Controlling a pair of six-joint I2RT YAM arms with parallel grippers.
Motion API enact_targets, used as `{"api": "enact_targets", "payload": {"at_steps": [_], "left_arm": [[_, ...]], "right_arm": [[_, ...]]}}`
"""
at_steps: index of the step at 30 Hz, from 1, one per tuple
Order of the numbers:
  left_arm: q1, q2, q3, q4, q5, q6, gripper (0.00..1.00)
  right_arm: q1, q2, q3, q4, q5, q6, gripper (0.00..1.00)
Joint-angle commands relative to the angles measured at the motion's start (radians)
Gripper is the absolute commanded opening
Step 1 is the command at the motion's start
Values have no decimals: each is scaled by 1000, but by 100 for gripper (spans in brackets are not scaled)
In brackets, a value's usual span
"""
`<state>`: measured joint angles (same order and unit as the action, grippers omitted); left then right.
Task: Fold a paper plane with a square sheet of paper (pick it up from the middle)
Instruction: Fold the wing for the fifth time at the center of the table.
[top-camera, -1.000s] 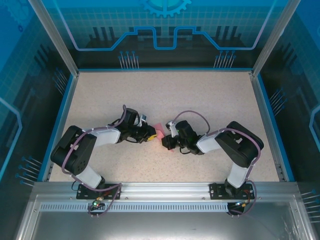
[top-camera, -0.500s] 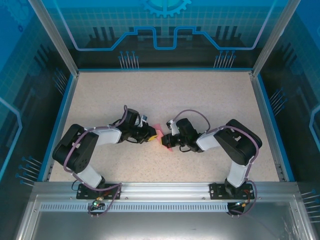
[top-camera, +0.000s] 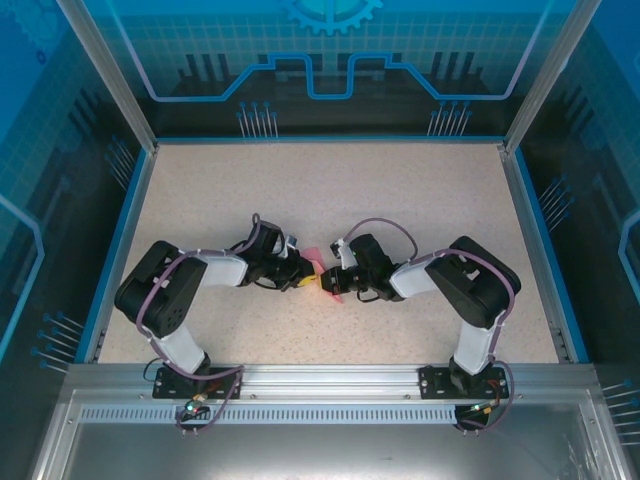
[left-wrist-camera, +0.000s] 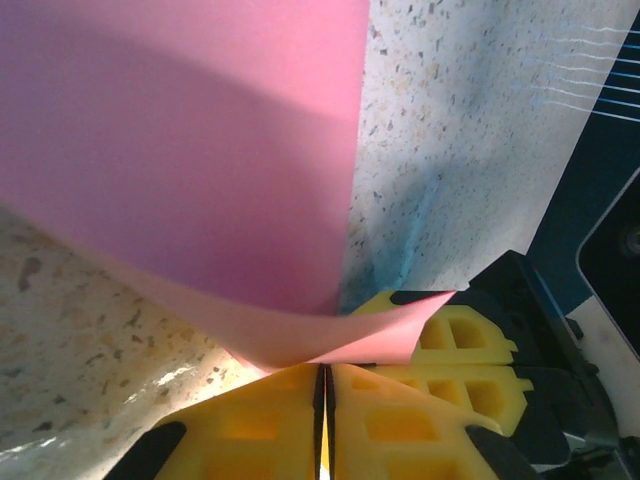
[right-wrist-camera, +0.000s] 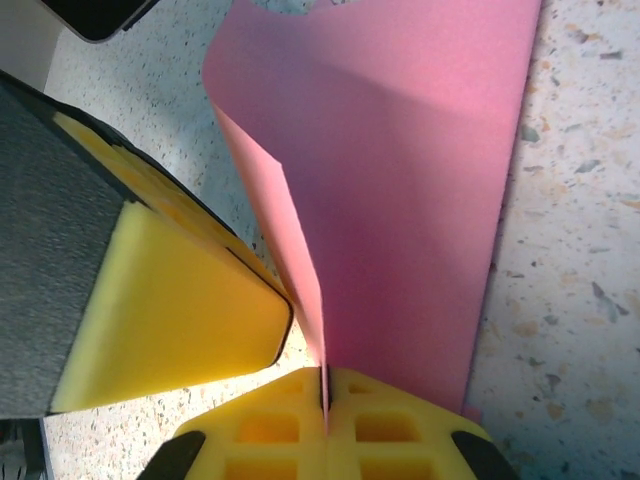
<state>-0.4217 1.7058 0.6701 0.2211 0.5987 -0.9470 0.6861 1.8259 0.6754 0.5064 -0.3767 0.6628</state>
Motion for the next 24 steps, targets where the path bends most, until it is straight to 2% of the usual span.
{"api": "enact_targets", "payload": {"at_steps": [1,12,24], "left_arm": [[-5,23,20,23,-15,24,12],[-5,62,26,10,-55,43,11],[-5,75,25,-18,-75,59,10]], "right_arm": [[-9,23,15,-47,-21,0,5],[-8,23,20,-68,-31,-11,7],[-11,-53,70,-225,-42,-84,19]]}}
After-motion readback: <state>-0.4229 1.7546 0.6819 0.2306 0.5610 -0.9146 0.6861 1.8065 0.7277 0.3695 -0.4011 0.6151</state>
